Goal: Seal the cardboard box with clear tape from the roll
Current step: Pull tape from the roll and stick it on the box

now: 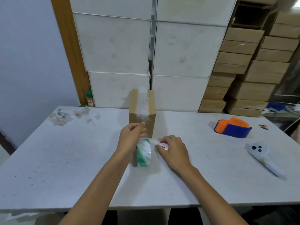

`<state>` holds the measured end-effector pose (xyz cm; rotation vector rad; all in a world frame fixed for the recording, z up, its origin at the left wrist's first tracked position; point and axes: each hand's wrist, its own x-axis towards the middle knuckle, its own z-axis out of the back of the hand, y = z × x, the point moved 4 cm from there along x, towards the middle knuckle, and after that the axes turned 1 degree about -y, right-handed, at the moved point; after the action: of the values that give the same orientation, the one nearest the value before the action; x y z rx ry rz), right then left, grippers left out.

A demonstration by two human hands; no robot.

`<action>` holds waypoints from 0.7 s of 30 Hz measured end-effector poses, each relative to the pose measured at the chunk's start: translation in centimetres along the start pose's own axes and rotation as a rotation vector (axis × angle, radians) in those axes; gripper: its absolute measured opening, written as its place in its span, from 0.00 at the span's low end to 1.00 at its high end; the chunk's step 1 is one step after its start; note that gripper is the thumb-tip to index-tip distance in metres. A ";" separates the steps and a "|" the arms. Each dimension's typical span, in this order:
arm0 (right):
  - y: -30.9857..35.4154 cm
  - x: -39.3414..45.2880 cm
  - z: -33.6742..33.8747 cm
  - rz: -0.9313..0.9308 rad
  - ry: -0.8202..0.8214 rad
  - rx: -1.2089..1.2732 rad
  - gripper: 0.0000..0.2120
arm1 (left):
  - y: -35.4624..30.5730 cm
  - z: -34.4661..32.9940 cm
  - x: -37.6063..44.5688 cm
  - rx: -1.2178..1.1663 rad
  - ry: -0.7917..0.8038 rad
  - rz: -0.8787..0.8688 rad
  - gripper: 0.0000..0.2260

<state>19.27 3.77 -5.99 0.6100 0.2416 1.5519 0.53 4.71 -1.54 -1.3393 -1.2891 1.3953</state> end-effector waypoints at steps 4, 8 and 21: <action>0.4 0.1 -0.2 0.024 -0.034 0.096 0.06 | 0.1 -0.3 0.6 -0.005 -0.025 -0.016 0.05; 1.6 0.8 0.4 -0.019 -0.050 0.253 0.05 | 0.1 -0.4 1.3 -0.033 -0.058 -0.027 0.07; 9.0 3.5 5.0 0.105 -0.082 0.533 0.04 | 0.2 -0.8 1.4 -0.065 -0.113 -0.106 0.09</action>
<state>14.26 5.27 3.56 1.1142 0.5779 1.5633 1.15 6.18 -1.93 -1.2306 -1.4700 1.3826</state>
